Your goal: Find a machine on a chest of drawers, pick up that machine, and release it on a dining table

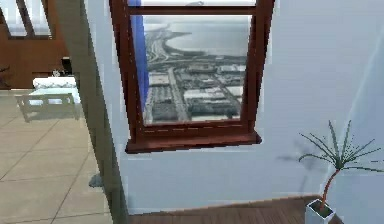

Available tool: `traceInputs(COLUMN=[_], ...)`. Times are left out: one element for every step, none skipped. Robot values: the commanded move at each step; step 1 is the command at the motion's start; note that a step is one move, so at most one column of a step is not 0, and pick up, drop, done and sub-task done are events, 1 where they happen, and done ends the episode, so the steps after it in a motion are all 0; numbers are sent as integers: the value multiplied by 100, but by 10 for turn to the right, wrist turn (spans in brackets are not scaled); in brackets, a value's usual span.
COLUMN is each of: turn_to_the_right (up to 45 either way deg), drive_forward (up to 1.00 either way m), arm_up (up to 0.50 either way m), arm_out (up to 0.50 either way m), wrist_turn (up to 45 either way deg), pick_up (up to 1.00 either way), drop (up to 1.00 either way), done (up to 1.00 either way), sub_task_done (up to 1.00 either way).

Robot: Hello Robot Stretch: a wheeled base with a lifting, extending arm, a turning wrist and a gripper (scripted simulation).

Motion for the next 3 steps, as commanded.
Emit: traceInputs(turn_to_the_right=[-90,0,0], drive_forward=[0,10,35], arm_up=[0,0,0], arm_out=[0,0,0], wrist_turn=[0,0,0], pick_up=[0,0,0], drop=[0,0,0], done=[0,0,0], sub_task_done=[0,0,0])
